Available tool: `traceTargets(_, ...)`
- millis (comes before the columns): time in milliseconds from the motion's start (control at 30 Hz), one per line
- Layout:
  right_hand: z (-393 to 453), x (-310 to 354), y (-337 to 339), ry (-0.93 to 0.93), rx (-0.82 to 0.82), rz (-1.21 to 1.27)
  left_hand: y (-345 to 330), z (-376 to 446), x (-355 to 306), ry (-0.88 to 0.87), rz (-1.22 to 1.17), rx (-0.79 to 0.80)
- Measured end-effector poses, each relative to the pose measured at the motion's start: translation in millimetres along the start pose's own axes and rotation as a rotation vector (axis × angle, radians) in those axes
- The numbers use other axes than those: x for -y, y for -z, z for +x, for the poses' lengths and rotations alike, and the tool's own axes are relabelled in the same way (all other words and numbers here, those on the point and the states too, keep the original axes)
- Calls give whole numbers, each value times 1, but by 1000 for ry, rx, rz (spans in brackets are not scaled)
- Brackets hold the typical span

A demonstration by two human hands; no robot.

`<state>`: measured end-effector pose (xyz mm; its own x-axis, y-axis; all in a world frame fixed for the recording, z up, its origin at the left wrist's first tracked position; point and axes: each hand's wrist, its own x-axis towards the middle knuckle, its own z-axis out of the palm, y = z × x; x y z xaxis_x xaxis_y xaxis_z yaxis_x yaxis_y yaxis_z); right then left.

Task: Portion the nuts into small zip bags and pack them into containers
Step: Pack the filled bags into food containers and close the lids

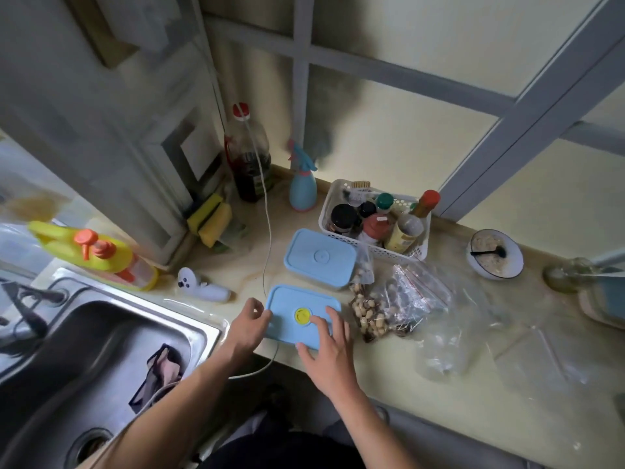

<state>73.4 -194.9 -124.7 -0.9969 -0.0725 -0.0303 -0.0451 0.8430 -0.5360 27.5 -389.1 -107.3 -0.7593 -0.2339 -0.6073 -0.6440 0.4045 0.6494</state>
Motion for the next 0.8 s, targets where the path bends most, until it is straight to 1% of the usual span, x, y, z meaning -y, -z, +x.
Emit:
traceTargets(100, -4, -6, 3, -3, 58, -115, -9, 11, -4, -113, 101, -21)
traceTargets(167, -3, -7, 7, -6, 81, -153, -16, 16, -8, -209, 213, -75)
traceTargets(233, 3, -8, 10, -1, 84, -176, -25, 18, -14, -411, 405, -146)
traceTargets(267, 7, -9, 13, 1, 93, -191, -29, 17, -19, -533, 499, -154)
traceTargets(300, 11, -10, 15, 5, 111, -205, -34, 14, -26, -641, 598, -99)
traceTargets(333, 15, -11, 18, 13, 139, -222, -38, 10, -33, -724, 699, -7)
traceTargets(367, 18, -12, 21, 23, 176, -246, -43, 7, -38, -767, 811, 121)
traceTargets(400, 20, -13, 24, 36, 213, -278, -48, 4, -43, -774, 933, 236)
traceTargets(433, 22, -14, 27, 52, 251, -306, -51, 3, -45, -764, 1040, 308)
traceTargets(467, 23, -13, 31, 70, 284, -329, -54, 3, -48, -742, 1129, 341)
traceTargets(533, 26, -12, 39, 113, 344, -370, -58, 3, -50, -712, 1237, 329)
traceTargets(600, 28, -14, 46, 157, 376, -381, -59, 6, -54, -690, 1285, 289)
traceTargets(700, 30, -16, 52, 186, 404, -365, -61, 10, -56, -675, 1305, 253)
traceTargets(800, 30, -18, 52, 167, 416, -346, -58, 13, -52, -708, 1260, 258)
